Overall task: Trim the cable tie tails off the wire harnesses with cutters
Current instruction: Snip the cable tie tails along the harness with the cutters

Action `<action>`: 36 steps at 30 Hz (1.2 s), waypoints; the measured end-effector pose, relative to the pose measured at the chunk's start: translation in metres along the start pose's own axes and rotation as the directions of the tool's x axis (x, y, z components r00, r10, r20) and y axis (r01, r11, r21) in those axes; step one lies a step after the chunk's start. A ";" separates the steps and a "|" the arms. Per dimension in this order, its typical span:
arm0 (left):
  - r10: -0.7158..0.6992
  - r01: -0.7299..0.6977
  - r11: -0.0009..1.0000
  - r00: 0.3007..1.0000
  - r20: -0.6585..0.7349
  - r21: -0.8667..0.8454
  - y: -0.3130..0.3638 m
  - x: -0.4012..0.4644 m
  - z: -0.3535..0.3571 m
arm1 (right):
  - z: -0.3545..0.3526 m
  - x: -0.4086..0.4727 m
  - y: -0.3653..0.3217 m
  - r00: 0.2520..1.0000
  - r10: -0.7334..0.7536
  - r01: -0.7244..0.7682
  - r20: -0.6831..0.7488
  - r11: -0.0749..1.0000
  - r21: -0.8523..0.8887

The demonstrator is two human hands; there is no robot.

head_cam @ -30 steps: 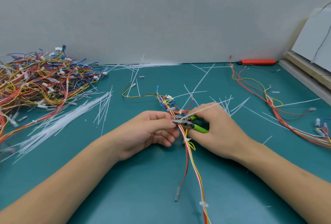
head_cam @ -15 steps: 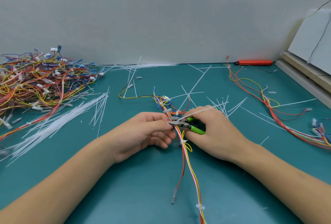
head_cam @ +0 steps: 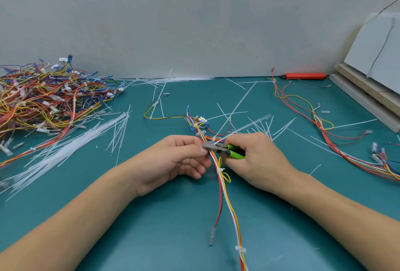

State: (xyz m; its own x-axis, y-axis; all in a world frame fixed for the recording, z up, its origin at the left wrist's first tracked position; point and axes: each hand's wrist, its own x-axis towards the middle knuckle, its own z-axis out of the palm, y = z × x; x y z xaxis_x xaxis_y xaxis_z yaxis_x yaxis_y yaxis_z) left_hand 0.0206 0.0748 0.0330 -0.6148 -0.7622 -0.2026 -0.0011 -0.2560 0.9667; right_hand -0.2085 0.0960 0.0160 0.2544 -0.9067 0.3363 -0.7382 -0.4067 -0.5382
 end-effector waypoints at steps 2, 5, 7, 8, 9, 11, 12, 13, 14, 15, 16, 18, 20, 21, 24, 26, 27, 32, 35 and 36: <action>-0.002 0.002 1.000 1.000 -0.010 -0.013 0.000 0.000 -0.001 | 0.001 0.001 -0.001 1.000 0.002 -0.003 0.009 1.000 0.030; -0.008 0.007 1.000 1.000 -0.020 -0.017 0.000 0.001 0.000 | -0.001 0.002 -0.003 0.996 -0.086 0.085 0.038 0.996 0.034; -0.007 0.007 1.000 1.000 -0.018 -0.015 0.000 0.001 0.000 | -0.003 0.003 -0.004 0.993 -0.109 0.108 0.037 0.994 0.027; -0.007 0.006 1.000 1.000 -0.016 -0.014 -0.001 0.001 0.000 | -0.004 0.003 -0.005 0.994 -0.106 0.105 0.031 0.994 0.028; -0.006 0.006 1.000 1.000 -0.016 -0.013 -0.001 0.001 0.000 | -0.004 0.002 -0.005 0.994 -0.107 0.106 0.020 0.994 0.030; -0.006 0.006 1.000 1.000 -0.019 -0.010 -0.001 0.001 -0.001 | -0.003 0.002 -0.005 0.994 -0.113 0.112 0.012 0.993 0.024; -0.005 0.004 1.000 1.000 -0.022 -0.010 -0.001 0.001 -0.001 | -0.004 0.002 -0.005 0.994 -0.109 0.108 0.015 0.994 0.024; -0.003 0.003 1.000 1.000 -0.025 -0.011 -0.001 0.001 -0.001 | -0.004 0.002 -0.005 0.994 -0.107 0.106 0.016 0.994 0.028; -0.002 0.002 1.000 1.000 -0.026 -0.013 -0.001 0.001 -0.001 | -0.004 0.002 -0.005 0.994 -0.105 0.104 0.017 0.994 0.029; -0.002 0.002 1.000 1.000 -0.024 -0.013 -0.002 0.001 -0.001 | -0.004 0.002 -0.005 0.994 -0.106 0.105 0.013 0.994 0.028; -0.003 0.003 1.000 1.000 -0.020 -0.012 -0.002 0.001 -0.001 | -0.004 0.002 -0.005 0.995 -0.104 0.104 0.011 0.994 0.024; -0.006 0.005 1.000 1.000 -0.013 -0.008 -0.002 0.002 -0.002 | -0.003 0.002 -0.005 0.995 -0.094 0.094 0.013 0.995 0.020; -0.008 0.008 1.000 1.000 -0.013 -0.009 -0.002 0.002 -0.002 | -0.003 0.002 -0.005 0.997 -0.075 0.075 0.026 0.997 0.027; -0.008 0.008 1.000 1.000 -0.016 -0.009 -0.002 0.002 -0.002 | -0.003 0.003 -0.004 0.997 -0.066 0.065 0.034 0.997 0.029; -0.009 0.009 1.000 1.000 -0.019 0.004 -0.002 0.001 -0.001 | -0.003 0.002 -0.003 0.998 -0.057 0.056 0.038 0.998 0.033; -0.011 0.011 1.000 1.000 -0.020 0.012 -0.001 0.002 0.000 | -0.004 0.002 -0.003 0.997 -0.066 0.065 0.039 0.997 0.029; -0.011 0.012 1.000 1.000 -0.020 0.013 -0.001 0.002 0.000 | -0.004 0.002 -0.003 0.997 -0.068 0.067 0.040 0.997 0.026; -0.005 0.005 1.000 1.000 0.003 0.009 -0.001 0.002 -0.001 | 0.000 0.002 0.001 0.999 -0.047 0.047 0.011 0.999 0.003; -0.002 0.002 1.000 0.999 0.032 0.003 0.000 0.001 -0.001 | 0.003 -0.001 0.001 0.999 -0.012 0.011 -0.036 1.000 -0.026; -0.002 0.002 1.000 0.999 0.033 0.003 -0.001 0.000 -0.002 | 0.004 -0.001 0.001 0.999 -0.015 0.013 -0.041 1.000 -0.028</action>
State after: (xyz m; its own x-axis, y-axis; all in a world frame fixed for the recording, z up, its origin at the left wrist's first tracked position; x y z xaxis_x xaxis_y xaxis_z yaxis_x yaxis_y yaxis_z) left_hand 0.0216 0.0737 0.0322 -0.6408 -0.7415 -0.1990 -0.0042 -0.2559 0.9667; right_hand -0.2067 0.0962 0.0119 0.2393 -0.8954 0.3755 -0.7518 -0.4156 -0.5119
